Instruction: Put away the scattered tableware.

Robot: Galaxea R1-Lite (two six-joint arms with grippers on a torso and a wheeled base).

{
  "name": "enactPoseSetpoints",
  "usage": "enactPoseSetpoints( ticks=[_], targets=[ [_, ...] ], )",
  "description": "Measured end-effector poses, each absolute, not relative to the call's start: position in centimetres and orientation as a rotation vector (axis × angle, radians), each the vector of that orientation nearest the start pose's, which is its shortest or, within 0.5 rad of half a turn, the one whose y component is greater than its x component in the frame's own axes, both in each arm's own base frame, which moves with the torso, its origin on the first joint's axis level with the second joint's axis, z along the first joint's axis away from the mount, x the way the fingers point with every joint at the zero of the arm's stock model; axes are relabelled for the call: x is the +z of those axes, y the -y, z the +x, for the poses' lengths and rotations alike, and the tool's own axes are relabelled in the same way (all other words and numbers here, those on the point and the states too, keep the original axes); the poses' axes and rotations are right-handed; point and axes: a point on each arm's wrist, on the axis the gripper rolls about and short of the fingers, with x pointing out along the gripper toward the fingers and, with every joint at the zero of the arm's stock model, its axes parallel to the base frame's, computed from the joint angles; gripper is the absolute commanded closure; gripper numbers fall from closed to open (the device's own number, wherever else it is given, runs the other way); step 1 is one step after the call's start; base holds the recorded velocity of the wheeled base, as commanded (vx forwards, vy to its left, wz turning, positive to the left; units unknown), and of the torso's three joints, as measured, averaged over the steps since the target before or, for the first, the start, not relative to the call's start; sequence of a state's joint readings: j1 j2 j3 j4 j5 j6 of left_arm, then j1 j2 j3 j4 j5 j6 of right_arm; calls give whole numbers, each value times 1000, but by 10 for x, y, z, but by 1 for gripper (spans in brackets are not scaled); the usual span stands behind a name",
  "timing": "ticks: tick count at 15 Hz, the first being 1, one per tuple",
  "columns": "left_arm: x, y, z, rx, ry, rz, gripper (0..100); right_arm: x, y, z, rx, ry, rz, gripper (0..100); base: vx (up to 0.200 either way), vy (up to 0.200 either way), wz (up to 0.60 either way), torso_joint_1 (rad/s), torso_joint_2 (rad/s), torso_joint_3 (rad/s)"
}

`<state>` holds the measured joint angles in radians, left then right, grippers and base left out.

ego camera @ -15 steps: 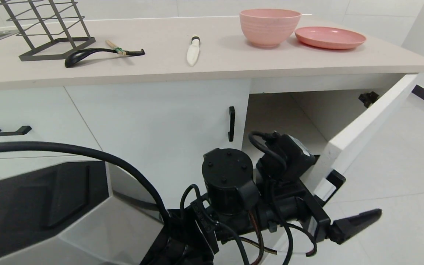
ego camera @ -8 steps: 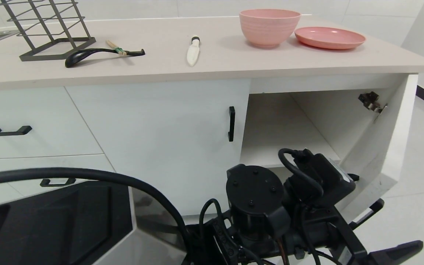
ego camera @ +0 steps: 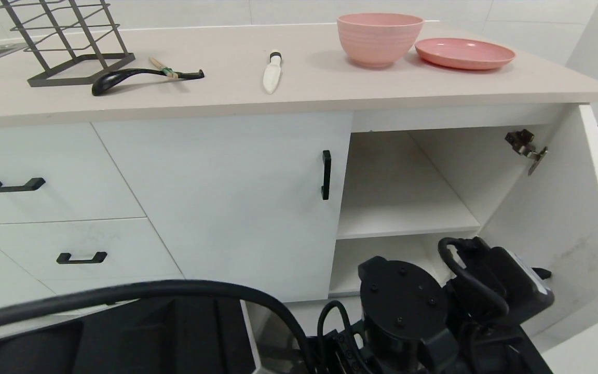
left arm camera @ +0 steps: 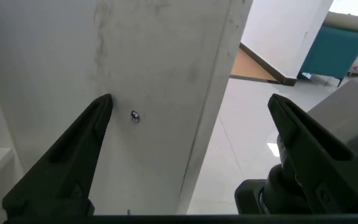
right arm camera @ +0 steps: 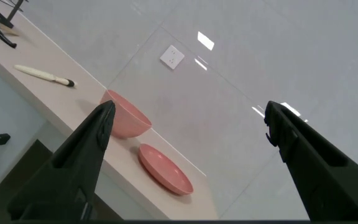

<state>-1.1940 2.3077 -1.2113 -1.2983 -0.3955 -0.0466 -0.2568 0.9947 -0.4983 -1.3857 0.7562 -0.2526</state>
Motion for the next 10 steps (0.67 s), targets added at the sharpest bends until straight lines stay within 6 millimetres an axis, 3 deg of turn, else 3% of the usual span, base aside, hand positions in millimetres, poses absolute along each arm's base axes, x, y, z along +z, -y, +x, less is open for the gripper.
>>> enactPoseSetpoints(
  ticks=[3, 7, 10],
  targets=[
    [117, 437, 151, -1615, 236, -185, 0, 315, 7, 83, 355, 871, -687, 0, 0, 0, 0, 0, 0, 0],
    [97, 469, 123, -1695, 258, -244, 0, 319, 7, 81, 334, 879, -703, 0, 0, 0, 0, 0, 0, 0],
    [93, 479, 122, -1692, 334, -288, 0, 326, 6, 71, 314, 891, -722, 0, 0, 0, 0, 0, 0, 0]
  ],
)
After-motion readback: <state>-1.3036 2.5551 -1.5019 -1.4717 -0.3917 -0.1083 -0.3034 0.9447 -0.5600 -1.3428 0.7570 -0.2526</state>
